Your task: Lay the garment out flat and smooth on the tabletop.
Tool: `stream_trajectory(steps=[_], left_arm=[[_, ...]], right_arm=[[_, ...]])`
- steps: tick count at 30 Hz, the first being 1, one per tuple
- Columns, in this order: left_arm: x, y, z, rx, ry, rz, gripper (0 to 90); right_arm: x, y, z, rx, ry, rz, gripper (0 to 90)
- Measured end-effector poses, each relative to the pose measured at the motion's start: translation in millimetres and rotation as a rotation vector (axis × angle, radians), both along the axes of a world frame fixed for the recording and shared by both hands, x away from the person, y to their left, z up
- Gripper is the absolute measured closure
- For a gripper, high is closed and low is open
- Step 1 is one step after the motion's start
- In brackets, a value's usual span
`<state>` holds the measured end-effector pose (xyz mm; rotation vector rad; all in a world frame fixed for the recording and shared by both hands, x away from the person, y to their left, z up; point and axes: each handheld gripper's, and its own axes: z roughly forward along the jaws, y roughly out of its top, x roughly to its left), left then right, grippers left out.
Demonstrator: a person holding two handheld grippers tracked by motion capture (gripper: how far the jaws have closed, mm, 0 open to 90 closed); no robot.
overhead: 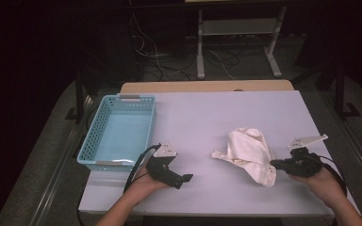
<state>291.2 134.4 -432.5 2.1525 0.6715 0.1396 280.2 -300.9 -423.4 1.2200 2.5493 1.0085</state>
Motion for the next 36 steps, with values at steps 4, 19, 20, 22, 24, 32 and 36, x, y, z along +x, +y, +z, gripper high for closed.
stream_trajectory(steps=[4,19,20,22,24,32,36], left_arm=[[-0.1,-0.1,0.0,0.001,0.001,-0.001,0.0],[-0.3,-0.3,0.2,0.003,-0.001,-0.001,0.0],[-0.3,-0.2,0.2,0.004,-0.002,-0.001,0.0],[-0.3,-0.2,0.1,0.004,-0.001,-0.002,0.0],[-0.3,-0.4,0.0,0.005,-0.001,-0.003,0.0],[0.0,-1.6,-0.5,0.007,-0.002,-0.005,0.0],[-0.3,-1.9,-0.5,0.01,-0.001,-0.007,0.0]], right_arm=[[-1.3,-2.1,-3.7,-0.026,0.008,-0.003,86.5],[-4.7,-6.7,-12.7,-0.076,0.031,-0.013,86.4],[-4.9,-6.9,-12.4,-0.077,0.033,-0.013,86.4],[-5.2,-6.9,-12.4,-0.077,0.033,-0.014,86.4],[-5.1,-7.3,-12.4,-0.07,0.029,-0.014,85.8],[-6.1,-11.9,-4.7,0.007,0.004,-0.044,64.9],[-7.3,-14.6,5.9,0.057,-0.029,-0.06,55.3]])
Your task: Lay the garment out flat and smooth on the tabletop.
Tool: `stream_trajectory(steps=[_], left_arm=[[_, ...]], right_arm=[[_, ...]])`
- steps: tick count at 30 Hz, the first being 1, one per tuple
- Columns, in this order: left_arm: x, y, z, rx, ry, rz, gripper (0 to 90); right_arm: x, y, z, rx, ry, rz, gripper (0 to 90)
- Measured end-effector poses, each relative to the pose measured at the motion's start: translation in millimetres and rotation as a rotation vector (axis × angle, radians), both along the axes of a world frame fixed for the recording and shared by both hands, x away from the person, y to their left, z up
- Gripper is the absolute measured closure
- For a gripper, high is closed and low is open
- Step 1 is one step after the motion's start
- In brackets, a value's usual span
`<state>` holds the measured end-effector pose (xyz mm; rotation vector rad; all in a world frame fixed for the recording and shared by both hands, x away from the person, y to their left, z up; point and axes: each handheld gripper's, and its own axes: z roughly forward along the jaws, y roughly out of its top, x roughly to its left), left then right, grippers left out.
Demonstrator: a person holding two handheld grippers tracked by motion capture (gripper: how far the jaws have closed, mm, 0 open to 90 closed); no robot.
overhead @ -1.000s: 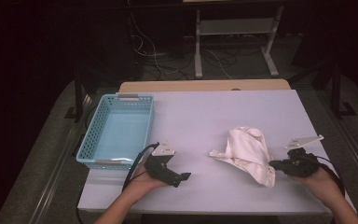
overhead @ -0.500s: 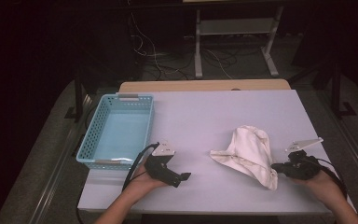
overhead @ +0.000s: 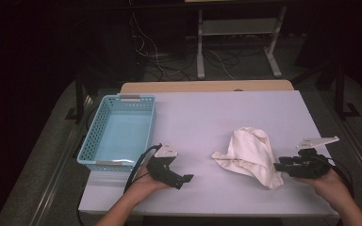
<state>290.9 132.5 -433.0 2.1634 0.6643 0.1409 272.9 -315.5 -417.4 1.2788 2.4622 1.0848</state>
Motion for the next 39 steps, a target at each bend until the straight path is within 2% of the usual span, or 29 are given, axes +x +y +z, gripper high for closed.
stream_trajectory(steps=[8,12,19,25,30,36,39], left_arm=[[-0.1,-1.1,-0.4,0.0,0.0,-0.001,0.0],[0.2,-1.1,-0.7,0.003,-0.001,-0.001,0.0],[0.4,-1.5,-1.0,0.004,0.0,-0.002,0.0],[0.3,-1.0,-0.8,0.003,-0.001,-0.001,0.0],[0.1,-0.8,-0.8,0.001,0.0,0.001,0.0],[0.7,-1.2,-1.1,0.005,-0.001,-0.003,0.0],[0.6,-1.4,-1.1,0.007,-0.002,-0.004,0.0]], right_arm=[[5.0,7.0,15.1,0.044,-0.046,0.015,40.9],[8.4,14.1,23.1,0.078,-0.071,0.036,37.8],[16.9,31.1,29.5,0.106,-0.081,0.074,31.8],[24.5,52.5,32.5,0.114,-0.091,0.116,21.6],[29.4,66.6,30.0,0.079,-0.082,0.127,14.1],[32.3,75.7,22.5,0.024,-0.069,0.142,10.5],[31.9,78.0,17.6,-0.003,-0.059,0.142,12.3]])
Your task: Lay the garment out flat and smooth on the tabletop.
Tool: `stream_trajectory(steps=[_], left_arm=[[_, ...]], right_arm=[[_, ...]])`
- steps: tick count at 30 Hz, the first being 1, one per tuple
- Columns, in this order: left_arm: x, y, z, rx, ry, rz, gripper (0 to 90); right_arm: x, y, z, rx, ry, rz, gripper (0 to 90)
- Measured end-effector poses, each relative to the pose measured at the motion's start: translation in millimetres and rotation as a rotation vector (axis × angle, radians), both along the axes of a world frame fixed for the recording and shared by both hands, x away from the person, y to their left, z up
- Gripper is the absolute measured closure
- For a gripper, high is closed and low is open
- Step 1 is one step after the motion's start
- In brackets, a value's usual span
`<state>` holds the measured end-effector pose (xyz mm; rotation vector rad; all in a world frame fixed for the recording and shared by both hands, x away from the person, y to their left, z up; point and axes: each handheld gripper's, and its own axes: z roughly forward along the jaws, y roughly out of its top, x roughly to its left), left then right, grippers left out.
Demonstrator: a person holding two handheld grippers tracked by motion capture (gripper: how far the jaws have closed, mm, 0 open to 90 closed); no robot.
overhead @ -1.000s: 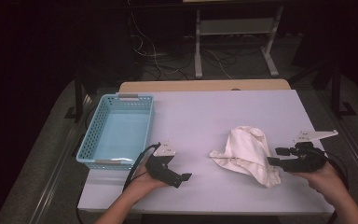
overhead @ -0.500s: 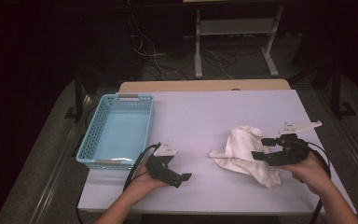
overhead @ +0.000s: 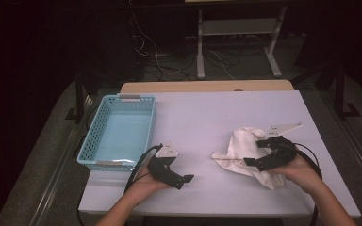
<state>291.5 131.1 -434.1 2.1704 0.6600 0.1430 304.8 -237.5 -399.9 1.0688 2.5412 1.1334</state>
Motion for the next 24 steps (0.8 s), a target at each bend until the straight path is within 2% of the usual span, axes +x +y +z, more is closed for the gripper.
stream_trajectory(steps=[4,7,15,18,24], left_arm=[[-0.4,0.1,0.1,0.0,0.0,0.0,0.0],[0.1,0.3,-0.1,-0.001,0.0,0.001,0.0],[-0.1,-0.7,-0.3,0.007,0.0,0.001,0.0],[0.0,-0.6,-0.4,0.006,0.0,0.002,0.0],[0.0,-0.9,-0.5,0.005,0.002,0.001,0.0]], right_arm=[[0.9,-2.3,-1.2,-0.01,-0.012,-0.02,23.6],[1.0,-5.3,0.7,0.006,-0.015,-0.015,39.8],[1.1,-12.4,7.3,0.057,-0.026,-0.012,75.1],[1.3,-15.6,9.3,0.061,-0.035,-0.019,83.8],[2.6,-26.3,17.1,0.071,-0.058,-0.057,85.3]])
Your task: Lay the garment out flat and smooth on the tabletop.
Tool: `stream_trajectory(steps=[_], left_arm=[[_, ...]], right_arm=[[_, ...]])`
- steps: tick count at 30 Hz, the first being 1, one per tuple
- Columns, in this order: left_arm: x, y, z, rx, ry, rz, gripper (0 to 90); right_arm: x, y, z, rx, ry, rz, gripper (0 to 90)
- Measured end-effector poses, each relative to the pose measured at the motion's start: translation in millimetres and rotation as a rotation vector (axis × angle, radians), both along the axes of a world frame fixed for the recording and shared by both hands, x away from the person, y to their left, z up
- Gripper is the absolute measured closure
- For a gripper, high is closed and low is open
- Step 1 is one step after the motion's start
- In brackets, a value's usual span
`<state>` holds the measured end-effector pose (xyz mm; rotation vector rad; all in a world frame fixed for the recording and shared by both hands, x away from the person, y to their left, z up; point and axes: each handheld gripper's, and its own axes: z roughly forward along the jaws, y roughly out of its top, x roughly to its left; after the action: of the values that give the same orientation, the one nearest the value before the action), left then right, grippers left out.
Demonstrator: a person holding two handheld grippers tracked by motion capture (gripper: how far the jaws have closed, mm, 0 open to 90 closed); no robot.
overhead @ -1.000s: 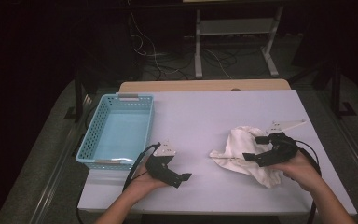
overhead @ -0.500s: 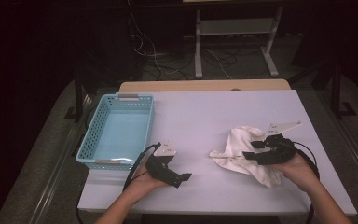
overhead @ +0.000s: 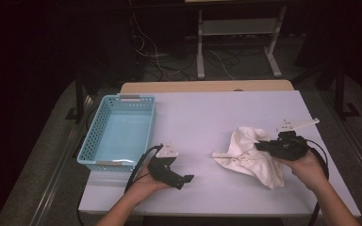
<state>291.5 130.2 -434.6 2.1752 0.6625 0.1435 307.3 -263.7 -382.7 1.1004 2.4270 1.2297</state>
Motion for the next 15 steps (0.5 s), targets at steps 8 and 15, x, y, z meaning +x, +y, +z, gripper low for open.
stream_trajectory(steps=[8,15], left_arm=[[-0.2,-0.1,0.1,0.002,-0.001,0.0,0.0],[-0.3,-0.1,0.2,0.002,-0.002,-0.001,0.0]], right_arm=[[4.1,-20.2,3.0,0.006,-0.007,-0.067,85.4],[7.0,-37.0,-2.4,-0.02,0.001,-0.127,85.4]])
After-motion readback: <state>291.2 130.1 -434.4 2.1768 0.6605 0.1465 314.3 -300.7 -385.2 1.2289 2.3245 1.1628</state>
